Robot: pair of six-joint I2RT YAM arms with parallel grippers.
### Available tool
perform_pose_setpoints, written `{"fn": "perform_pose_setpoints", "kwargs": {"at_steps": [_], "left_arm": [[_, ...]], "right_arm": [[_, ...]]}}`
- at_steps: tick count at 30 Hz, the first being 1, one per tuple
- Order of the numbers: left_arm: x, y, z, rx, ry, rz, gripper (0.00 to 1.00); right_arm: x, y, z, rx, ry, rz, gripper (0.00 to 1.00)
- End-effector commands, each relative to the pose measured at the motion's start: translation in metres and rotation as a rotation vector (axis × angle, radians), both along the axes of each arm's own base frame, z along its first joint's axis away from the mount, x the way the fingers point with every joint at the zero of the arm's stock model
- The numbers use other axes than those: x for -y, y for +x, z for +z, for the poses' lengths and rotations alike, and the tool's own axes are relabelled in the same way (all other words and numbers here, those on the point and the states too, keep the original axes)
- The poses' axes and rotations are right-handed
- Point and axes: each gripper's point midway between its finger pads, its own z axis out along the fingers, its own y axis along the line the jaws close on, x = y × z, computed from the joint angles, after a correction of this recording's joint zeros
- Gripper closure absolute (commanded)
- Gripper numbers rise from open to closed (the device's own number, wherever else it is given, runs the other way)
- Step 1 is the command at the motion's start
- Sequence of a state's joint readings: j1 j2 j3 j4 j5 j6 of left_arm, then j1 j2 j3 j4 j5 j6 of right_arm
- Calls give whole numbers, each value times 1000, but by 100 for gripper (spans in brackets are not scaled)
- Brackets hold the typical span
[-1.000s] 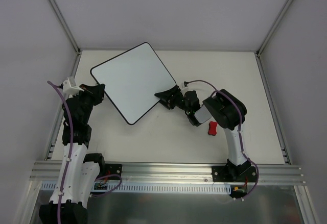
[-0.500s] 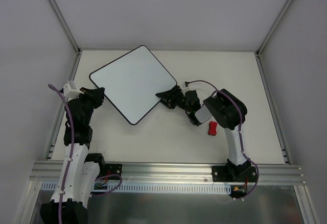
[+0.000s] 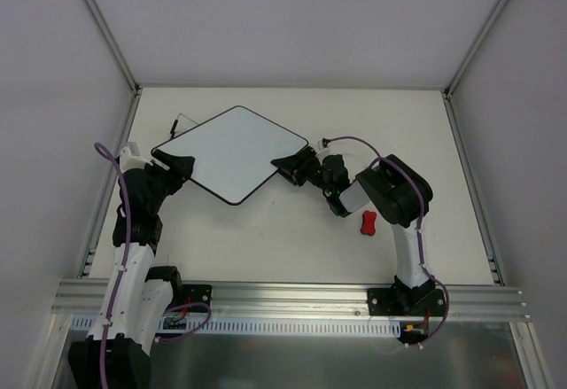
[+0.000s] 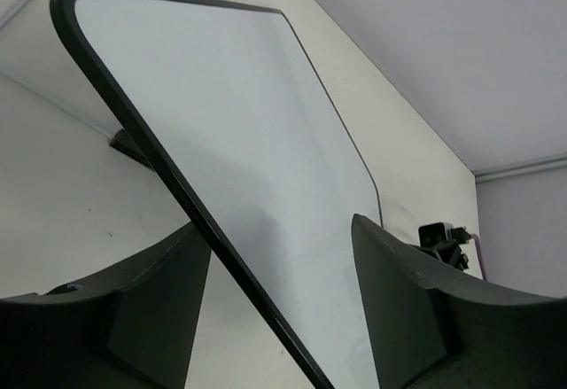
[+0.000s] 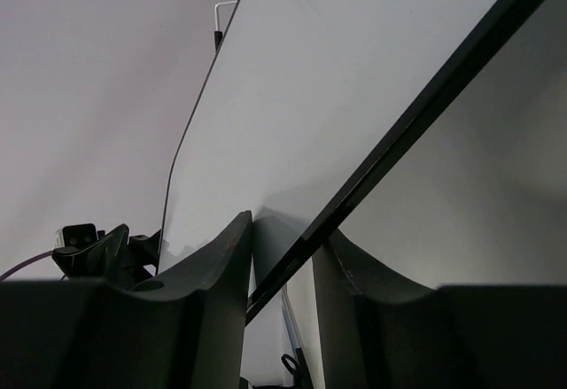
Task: Erase the whiteboard
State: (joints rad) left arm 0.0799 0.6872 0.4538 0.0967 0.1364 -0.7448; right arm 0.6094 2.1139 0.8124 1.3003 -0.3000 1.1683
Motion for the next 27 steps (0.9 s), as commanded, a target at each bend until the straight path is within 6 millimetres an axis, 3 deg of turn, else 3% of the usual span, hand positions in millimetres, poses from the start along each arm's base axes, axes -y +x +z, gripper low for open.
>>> {"fn": "perform_pose_setpoints", "kwargs": {"at_steps": [1,5,9,14,20,27], "left_arm": [[23,-1,23,72,-53,-108,36],[23,-1,18,52,-72,-102,34],[23,-2,16,41,-105,-93,24],[26,-3,13,22,-145,-90,17],[31,-4,8,-12,-217,-97,23],[32,-3,15,-13,-317,-65,20]], "right_arm": [[-13,-23,79,251,155,93,100],[-13,-24,77,233,161,92,100],[-12,-25,82,217,179,91,100],[-11,-26,100,231,213,94,100],[-12,-27,118,237,254,105,100],[-12,-27,138,240,301,109,100]]}}
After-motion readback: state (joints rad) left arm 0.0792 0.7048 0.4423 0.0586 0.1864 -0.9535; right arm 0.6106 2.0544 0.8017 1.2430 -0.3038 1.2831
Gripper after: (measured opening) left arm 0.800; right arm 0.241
